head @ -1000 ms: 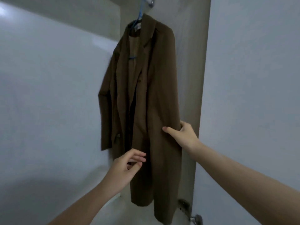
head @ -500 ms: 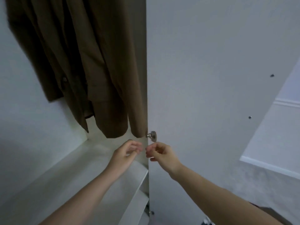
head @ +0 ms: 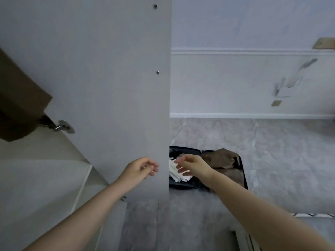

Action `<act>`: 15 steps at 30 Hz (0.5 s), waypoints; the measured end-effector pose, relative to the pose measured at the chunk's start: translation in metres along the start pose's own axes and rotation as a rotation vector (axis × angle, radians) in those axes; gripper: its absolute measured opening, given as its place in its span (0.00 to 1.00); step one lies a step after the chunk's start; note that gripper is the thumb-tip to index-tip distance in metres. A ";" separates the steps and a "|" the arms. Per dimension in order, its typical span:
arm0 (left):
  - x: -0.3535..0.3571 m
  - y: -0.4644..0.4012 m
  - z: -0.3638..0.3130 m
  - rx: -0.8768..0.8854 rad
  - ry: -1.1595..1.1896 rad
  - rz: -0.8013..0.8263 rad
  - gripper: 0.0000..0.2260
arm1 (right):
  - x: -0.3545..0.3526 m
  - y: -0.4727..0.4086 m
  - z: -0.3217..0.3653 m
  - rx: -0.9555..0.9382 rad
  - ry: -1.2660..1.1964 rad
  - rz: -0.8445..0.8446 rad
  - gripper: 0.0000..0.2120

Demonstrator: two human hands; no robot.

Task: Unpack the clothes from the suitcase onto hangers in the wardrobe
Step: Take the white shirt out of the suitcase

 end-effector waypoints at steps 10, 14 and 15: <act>0.167 -0.079 -0.050 -0.111 0.042 0.164 0.09 | -0.165 0.025 -0.079 0.099 -0.202 -0.191 0.07; 0.208 -0.106 -0.058 -0.187 0.090 0.137 0.09 | -0.207 0.024 -0.090 0.113 -0.242 -0.222 0.09; 0.213 -0.113 -0.058 -0.196 0.098 0.128 0.09 | -0.214 0.022 -0.091 0.116 -0.249 -0.230 0.09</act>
Point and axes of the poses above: each hand's wrist, its own y-axis away from the middle knuckle, its own x-axis out of the palm, z = x × y, the point moved 2 cm from there along -y, towards the middle knuckle, and after that the axes turned 14 degrees about x, right-handed, at the moved point
